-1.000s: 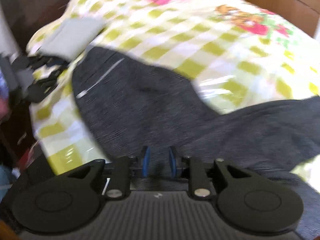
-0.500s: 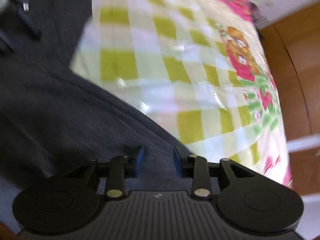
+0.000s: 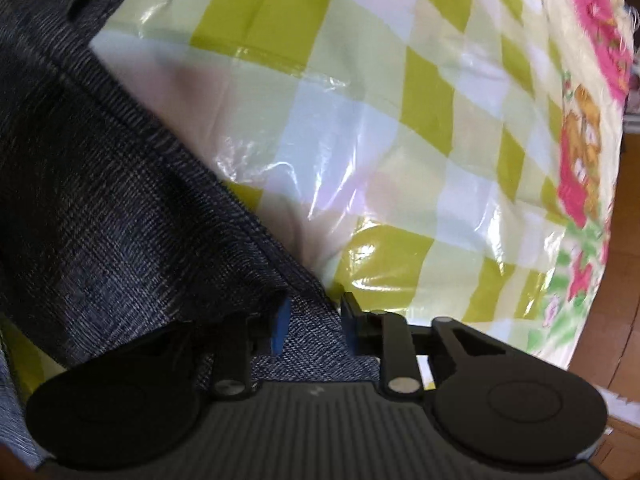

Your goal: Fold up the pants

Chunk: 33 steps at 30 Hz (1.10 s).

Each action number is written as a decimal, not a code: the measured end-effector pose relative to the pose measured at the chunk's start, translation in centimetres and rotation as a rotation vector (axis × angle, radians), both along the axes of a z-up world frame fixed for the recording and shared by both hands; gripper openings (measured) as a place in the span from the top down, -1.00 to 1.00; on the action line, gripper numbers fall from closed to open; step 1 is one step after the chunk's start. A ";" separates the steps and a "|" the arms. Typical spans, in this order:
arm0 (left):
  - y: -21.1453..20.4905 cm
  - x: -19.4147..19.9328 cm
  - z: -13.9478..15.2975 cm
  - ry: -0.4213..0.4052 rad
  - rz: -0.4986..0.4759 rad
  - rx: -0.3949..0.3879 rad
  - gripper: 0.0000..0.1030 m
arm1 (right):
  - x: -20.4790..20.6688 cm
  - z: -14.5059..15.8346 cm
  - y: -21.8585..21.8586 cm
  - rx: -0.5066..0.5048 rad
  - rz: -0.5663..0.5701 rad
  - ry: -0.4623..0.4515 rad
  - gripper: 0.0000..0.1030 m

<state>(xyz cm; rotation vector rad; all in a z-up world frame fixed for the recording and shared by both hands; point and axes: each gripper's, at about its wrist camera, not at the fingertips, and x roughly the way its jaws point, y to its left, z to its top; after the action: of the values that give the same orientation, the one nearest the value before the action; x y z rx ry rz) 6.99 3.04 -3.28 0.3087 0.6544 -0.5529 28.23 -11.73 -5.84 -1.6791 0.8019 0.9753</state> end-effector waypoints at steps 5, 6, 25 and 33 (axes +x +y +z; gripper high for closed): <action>-0.2 -0.4 0.1 -0.017 -0.001 0.013 0.22 | -1.9 0.4 -0.6 0.034 -0.088 -0.058 0.98; -0.3 -0.4 0.0 -0.014 0.007 0.014 0.22 | -2.4 1.2 -1.0 0.061 -0.119 -0.073 0.98; 0.0 -0.9 -0.1 -0.006 0.013 -0.050 0.22 | -4.0 0.2 0.8 -0.020 0.279 -0.085 0.43; -1.2 -2.3 0.8 -0.025 0.007 -0.012 0.22 | -6.0 3.1 -1.3 0.055 0.040 -0.189 0.98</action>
<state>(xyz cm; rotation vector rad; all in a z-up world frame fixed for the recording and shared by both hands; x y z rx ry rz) 4.68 1.83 -2.44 0.3021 0.6276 -0.5456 22.21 -13.01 -2.70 -1.7156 0.6137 0.8432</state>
